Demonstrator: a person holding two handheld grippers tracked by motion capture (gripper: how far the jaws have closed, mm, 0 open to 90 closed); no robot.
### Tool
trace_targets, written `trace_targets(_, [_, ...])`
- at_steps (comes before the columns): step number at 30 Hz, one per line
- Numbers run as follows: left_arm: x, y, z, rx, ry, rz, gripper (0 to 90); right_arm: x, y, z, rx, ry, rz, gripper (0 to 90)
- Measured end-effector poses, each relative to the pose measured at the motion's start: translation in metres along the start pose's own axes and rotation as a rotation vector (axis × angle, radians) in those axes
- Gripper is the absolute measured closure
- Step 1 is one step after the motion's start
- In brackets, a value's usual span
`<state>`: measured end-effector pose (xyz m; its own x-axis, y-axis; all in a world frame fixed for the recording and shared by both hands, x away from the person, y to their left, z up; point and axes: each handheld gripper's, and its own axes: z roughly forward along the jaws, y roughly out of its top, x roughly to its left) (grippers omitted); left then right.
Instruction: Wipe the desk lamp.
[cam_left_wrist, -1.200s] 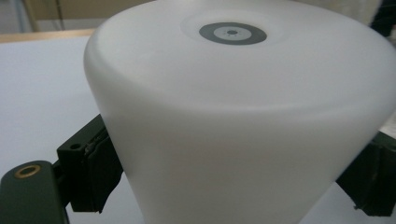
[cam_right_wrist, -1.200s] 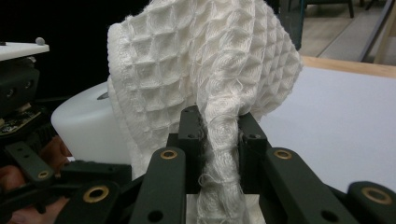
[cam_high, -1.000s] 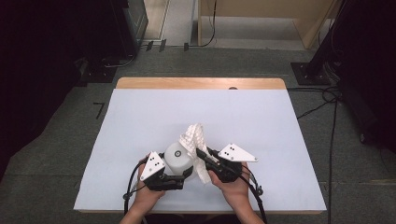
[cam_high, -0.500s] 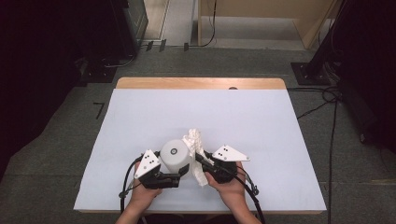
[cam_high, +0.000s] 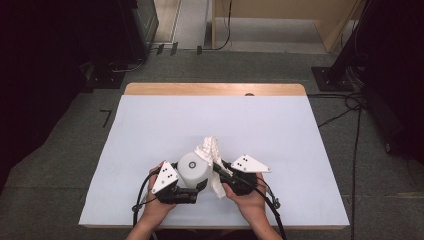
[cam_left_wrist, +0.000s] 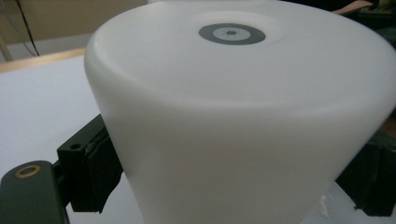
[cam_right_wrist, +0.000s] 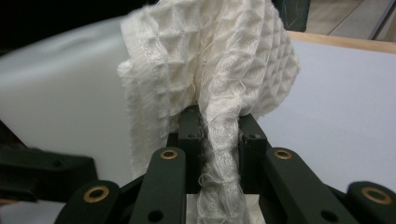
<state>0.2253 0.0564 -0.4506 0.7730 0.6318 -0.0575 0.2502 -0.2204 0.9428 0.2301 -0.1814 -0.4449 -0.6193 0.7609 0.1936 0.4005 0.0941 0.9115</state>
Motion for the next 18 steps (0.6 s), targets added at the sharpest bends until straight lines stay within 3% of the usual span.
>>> trace_targets(5, [0.005, -0.008, 0.006, 0.037, 0.088, 0.090, 8.5, -0.009, -0.001, -0.001, -0.005, -0.025, 0.016, 76.5])
trace_targets(12, [0.015, -0.020, 0.013, 0.077, 0.120, 0.098, 8.4, -0.017, -0.006, 0.001, 0.007, -0.041, 0.044, 76.5])
trace_targets(18, [0.017, -0.022, 0.012, 0.069, 0.123, 0.067, 8.4, -0.015, -0.007, 0.002, 0.009, -0.036, 0.039, 76.5])
